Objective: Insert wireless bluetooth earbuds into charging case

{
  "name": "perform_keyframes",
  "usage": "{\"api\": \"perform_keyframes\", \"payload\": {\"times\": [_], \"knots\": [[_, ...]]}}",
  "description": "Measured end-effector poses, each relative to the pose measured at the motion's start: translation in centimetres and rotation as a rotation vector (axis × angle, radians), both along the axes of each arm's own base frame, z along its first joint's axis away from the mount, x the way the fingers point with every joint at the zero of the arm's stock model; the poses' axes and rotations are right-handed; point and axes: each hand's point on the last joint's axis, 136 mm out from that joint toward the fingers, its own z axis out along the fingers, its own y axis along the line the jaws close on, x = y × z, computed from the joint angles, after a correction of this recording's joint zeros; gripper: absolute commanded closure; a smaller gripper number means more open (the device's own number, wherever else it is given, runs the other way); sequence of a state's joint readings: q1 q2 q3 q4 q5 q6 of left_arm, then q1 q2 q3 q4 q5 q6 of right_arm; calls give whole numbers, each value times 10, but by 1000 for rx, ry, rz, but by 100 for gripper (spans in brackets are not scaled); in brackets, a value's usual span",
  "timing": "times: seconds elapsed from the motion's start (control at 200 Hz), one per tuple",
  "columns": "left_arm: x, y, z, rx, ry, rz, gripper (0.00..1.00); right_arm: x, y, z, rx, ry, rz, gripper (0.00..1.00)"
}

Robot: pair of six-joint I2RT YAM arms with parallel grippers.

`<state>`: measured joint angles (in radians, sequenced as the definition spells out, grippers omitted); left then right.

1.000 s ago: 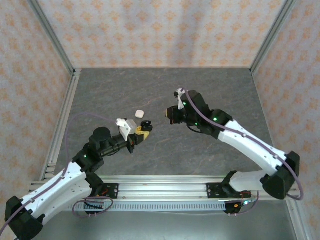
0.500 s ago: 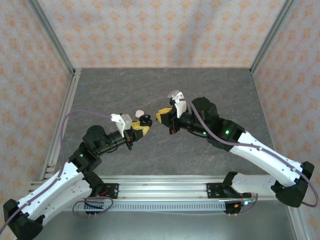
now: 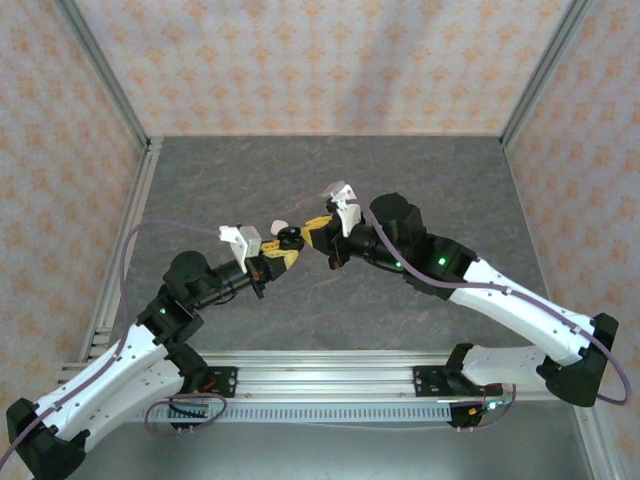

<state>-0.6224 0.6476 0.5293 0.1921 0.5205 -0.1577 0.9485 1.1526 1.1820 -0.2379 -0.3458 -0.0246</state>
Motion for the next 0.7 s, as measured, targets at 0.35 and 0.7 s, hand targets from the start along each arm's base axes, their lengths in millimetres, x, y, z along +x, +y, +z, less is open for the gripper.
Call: {"api": "perform_keyframes", "payload": {"times": [0.35, 0.7], "knots": [[-1, 0, 2, -7, -5, 0, 100, -1, 8, 3, 15, -5, 21, 99], [-2, -1, 3, -9, -7, -6, 100, 3, 13, -1, 9, -6, 21, 99]]}}
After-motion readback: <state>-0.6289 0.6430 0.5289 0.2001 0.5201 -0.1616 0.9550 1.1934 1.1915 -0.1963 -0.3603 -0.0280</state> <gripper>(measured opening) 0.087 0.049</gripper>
